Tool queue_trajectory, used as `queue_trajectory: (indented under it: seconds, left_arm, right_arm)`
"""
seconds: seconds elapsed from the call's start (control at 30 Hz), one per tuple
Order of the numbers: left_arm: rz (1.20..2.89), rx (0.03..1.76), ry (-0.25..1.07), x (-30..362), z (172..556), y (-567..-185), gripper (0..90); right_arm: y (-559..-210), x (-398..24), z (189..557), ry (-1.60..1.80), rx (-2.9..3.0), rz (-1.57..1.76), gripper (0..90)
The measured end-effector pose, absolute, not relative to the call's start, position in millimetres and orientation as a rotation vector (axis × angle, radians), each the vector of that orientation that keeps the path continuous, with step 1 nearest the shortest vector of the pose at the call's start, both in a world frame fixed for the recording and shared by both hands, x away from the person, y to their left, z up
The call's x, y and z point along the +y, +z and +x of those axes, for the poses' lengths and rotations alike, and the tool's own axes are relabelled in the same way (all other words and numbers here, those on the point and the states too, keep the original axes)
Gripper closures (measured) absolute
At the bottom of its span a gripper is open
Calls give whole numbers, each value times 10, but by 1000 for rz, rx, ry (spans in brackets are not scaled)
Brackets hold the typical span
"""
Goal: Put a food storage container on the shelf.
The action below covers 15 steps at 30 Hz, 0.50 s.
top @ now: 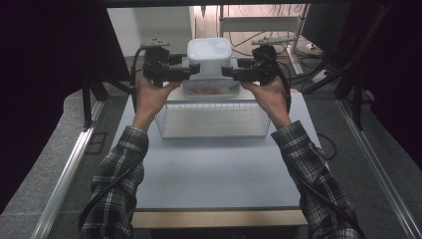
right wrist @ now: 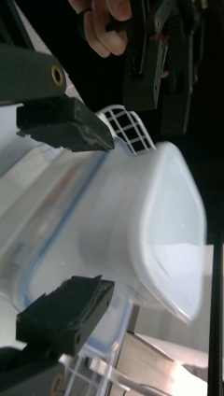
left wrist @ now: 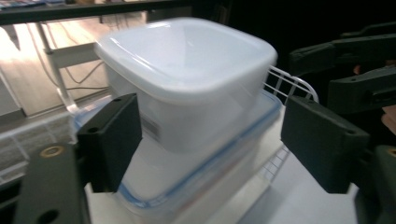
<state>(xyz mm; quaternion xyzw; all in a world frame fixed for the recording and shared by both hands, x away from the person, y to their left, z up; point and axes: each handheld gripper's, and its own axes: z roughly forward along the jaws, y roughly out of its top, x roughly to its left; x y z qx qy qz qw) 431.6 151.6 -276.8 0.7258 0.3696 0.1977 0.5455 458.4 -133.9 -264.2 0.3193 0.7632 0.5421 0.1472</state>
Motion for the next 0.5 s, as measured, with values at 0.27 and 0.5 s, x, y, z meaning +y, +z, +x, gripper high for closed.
queue_trajectory:
  seconds: [0.27, 0.5]
  left_arm:
    - [1795, 822, 423, 1414, 4076, -3030, 107]
    - [1859, 767, 414, 1384, 3881, -3249, 71]
  right_arm:
    - [-2893, -1357, 4348, 1559, 2221, 835, 194]
    - [-3089, -1402, 4179, 1563, 2242, 799, 165]
